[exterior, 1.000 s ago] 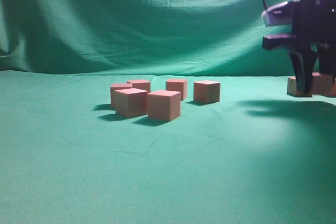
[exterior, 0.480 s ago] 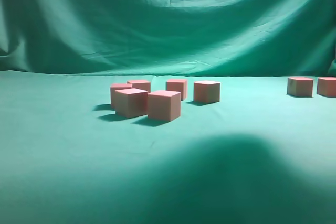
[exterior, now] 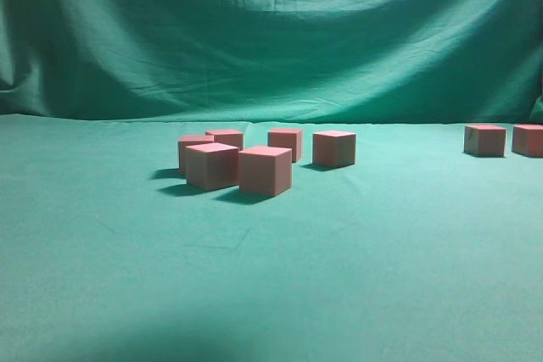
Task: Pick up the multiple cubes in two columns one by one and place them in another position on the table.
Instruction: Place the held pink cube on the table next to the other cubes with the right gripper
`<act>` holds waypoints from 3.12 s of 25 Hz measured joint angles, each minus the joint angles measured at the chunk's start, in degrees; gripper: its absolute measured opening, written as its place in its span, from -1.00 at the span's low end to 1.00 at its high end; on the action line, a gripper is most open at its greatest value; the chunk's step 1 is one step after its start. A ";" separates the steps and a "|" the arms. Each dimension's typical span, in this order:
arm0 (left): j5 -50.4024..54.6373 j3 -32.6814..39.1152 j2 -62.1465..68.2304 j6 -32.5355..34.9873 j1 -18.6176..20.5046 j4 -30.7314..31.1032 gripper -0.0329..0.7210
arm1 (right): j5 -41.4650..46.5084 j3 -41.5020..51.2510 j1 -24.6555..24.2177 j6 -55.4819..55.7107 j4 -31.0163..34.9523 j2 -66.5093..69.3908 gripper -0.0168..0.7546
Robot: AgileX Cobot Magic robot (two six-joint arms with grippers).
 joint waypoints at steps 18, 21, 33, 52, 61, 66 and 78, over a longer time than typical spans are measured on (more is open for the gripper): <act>0.00 0.00 0.00 0.00 0.00 0.00 -0.91 | -14.89 15.38 11.24 9.95 -2.32 6.02 -0.25; 0.00 0.00 0.00 0.00 0.00 0.00 -0.91 | -17.57 15.38 11.24 16.16 -5.10 8.86 -0.25; 0.00 0.00 0.00 0.00 0.00 0.00 -0.91 | -22.02 15.38 10.90 28.77 -11.50 14.16 -0.25; 0.00 0.00 0.00 0.00 0.00 0.00 -0.91 | -26.34 15.38 9.06 29.86 -12.62 18.05 -0.25; 0.00 0.00 0.00 0.00 0.00 0.00 -0.91 | -26.75 15.38 9.06 29.86 -12.62 19.20 -0.25; 0.00 0.00 0.00 0.00 0.00 0.00 -0.91 | -27.10 15.38 9.04 29.48 -12.62 19.62 -0.25; 0.00 0.00 0.00 0.00 0.00 0.00 -0.91 | -24.08 15.25 8.94 26.26 -11.18 17.54 0.72</act>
